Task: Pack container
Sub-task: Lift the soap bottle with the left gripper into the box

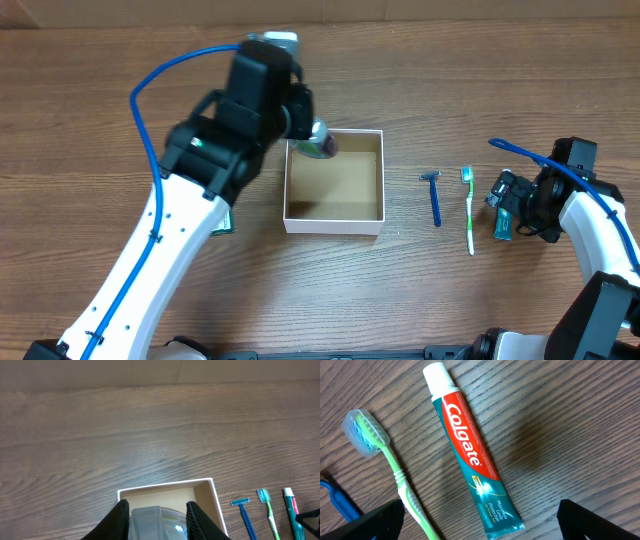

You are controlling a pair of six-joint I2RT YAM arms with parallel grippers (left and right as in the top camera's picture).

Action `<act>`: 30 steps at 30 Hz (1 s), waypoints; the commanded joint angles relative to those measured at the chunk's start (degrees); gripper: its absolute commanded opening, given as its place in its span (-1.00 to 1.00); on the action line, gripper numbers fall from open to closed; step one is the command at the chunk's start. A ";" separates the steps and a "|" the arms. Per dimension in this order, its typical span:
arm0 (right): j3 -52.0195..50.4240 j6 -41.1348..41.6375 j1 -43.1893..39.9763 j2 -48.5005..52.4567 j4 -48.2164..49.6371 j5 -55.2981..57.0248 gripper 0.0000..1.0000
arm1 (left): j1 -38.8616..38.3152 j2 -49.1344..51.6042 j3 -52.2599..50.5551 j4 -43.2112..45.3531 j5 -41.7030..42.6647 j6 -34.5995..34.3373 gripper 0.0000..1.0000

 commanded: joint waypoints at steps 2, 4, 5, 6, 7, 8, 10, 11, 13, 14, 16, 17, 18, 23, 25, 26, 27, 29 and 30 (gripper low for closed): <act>1.07 0.20 0.26 -0.11 0.15 0.04 1.00 | -6.60 -0.72 2.49 0.66 -10.80 -1.36 -0.40; 1.07 0.20 0.26 -0.11 0.15 0.04 1.00 | -8.04 1.09 2.49 0.76 -10.88 -1.38 -0.40; 1.07 0.20 0.26 -0.11 0.15 0.04 1.00 | -8.31 2.03 2.49 0.74 -10.88 -1.38 -0.40; 1.07 0.20 0.26 -0.11 0.15 0.04 1.00 | -8.31 2.99 2.49 0.76 -10.91 -1.40 -0.41; 1.07 0.20 0.26 -0.11 0.15 0.04 1.00 | -8.28 3.61 2.49 0.83 -10.93 -1.40 -0.41; 1.07 0.20 0.26 -0.11 0.15 0.04 1.00 | -8.20 4.22 2.49 0.87 -10.95 -1.40 -0.42; 1.07 0.20 0.26 -0.11 0.15 0.04 1.00 | -8.20 5.70 2.49 1.11 -10.97 -1.40 -0.43; 1.07 0.20 0.26 -0.11 0.15 0.04 1.00 | -8.20 6.91 2.49 1.40 -11.02 -1.40 -0.44; 1.07 0.20 0.26 -0.11 0.15 0.04 1.00 | -8.20 9.03 2.49 2.16 -12.26 -1.40 -0.43; 1.07 0.20 0.26 -0.11 0.15 0.04 1.00 | -8.20 9.79 2.49 2.34 -13.11 -1.40 -0.43; 1.07 0.20 0.26 -0.11 0.15 0.04 1.00 | -8.17 11.63 2.49 2.45 -15.34 -1.40 -0.42; 1.07 0.20 0.26 -0.11 0.15 0.04 1.00 | -8.17 12.48 2.49 2.47 -16.31 -1.40 -0.41; 1.07 0.20 0.26 -0.11 0.15 0.04 1.00 | -8.13 13.79 2.49 2.54 -16.92 -1.40 -0.41; 1.07 0.20 0.26 -0.11 0.15 0.04 1.00 | -6.99 17.68 2.49 3.76 -16.87 -3.85 -0.47; 1.07 0.20 0.26 -0.11 0.15 0.04 1.00 | -6.27 19.12 2.49 4.92 -16.85 -5.77 -0.48; 1.07 0.20 0.26 -0.11 0.15 0.04 1.00 | -5.88 19.61 2.49 5.42 -16.85 -6.86 -0.48; 1.07 0.20 0.26 -0.11 0.15 0.04 1.00 | -5.55 19.78 2.49 5.75 -16.85 -7.89 -0.48; 1.07 0.20 0.26 -0.11 0.15 0.04 1.00 | -4.66 20.02 2.49 6.67 -16.85 -9.64 -0.43; 1.07 0.20 0.26 -0.11 0.15 0.04 1.00 | -4.31 20.02 2.49 6.71 -16.87 -10.19 -0.43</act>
